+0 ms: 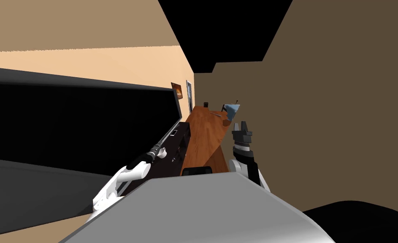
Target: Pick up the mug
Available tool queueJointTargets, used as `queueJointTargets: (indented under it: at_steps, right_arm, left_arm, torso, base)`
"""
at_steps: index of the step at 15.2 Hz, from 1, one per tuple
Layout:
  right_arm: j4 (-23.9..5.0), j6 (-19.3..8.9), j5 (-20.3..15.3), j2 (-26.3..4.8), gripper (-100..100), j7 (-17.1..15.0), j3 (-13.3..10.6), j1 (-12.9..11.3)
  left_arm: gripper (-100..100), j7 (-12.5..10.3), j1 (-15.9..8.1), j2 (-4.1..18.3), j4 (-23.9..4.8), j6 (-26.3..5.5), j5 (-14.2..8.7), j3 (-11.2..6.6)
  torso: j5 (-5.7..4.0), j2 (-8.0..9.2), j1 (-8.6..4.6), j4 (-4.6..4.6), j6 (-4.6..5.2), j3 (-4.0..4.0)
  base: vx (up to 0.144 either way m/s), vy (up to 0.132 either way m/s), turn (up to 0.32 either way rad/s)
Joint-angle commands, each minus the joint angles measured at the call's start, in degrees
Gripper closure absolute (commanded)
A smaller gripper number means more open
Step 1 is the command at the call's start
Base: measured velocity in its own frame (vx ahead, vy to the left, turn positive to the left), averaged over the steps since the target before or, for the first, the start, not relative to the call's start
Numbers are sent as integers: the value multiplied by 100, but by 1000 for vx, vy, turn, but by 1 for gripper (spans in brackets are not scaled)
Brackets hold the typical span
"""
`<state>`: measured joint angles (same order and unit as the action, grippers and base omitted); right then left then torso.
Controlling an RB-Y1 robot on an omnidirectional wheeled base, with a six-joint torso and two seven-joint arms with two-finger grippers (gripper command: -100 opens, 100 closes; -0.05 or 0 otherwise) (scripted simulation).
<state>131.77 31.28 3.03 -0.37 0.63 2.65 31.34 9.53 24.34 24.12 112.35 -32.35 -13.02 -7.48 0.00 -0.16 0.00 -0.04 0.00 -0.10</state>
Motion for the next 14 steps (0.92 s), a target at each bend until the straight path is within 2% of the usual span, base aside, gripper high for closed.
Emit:
queueJointTargets:
  at_steps: [1,2,4,5,7,8,9,10,12,13,14]
  right_arm:
    - [0,0,0,0,0,0,0,0]
    - [0,0,0,0,0,0,0,0]
    - [0,0,0,0,0,0,0,0]
    - [0,0,0,0,0,0,0,0]
    - [0,0,0,0,0,0,0,0]
    - [0,0,0,0,0,0,0,0]
    - [0,0,0,0,0,0,0,0]
    - [0,0,0,0,0,0,0,0]
    - [0,0,0,0,0,0,0,0]
    - [0,0,0,0,0,0,0,0]
    - [0,0,0,0,0,0,0,0]
  left_arm:
    - [-100,65,-76,86,-208,-250,-90,-23]
    - [-100,141,-104,160,-348,-395,-180,-58]
    - [-100,141,-104,160,-348,-562,-180,-58]
    - [-100,216,-133,232,-486,-722,-268,-92]
    - [-100,216,-133,232,-486,-869,-268,-92]
    - [-100,290,-161,301,-621,-1084,-354,-125]
    - [-100,290,-161,301,-621,-1170,-354,-125]
    - [-100,361,-189,366,-752,-1321,-439,-156]
    - [-100,361,-189,366,-752,-1462,-439,-156]
    - [-100,430,-217,429,-879,-1644,-520,-187]
    - [-100,430,-217,429,-879,-1746,-520,-187]
  torso:
    - [0,0,0,0,0,0]
    - [0,-2,0,0,1,-1]
    - [-1,-5,-3,-1,0,-3]
    - [-1,-3,-3,-1,0,-2]
    - [-1,-3,-3,-1,1,-2]
    - [-1,0,-2,0,0,-1]
    - [0,-1,-1,0,1,-1]
    - [0,-1,-1,0,0,-1]
    - [0,-7,-1,-1,1,-4]
    - [0,-4,-1,-1,0,-3]
    - [0,-3,-2,-1,1,-2]
  base:
    - [45,-1,-19]
    - [52,-9,-32]
    - [43,-10,-15]
    - [44,-8,-22]
    - [37,-5,-15]
    - [39,1,-17]
    - [43,-1,-25]
    - [56,-5,-29]
    - [49,-2,-18]
    - [37,-7,-21]
    - [38,-7,-25]
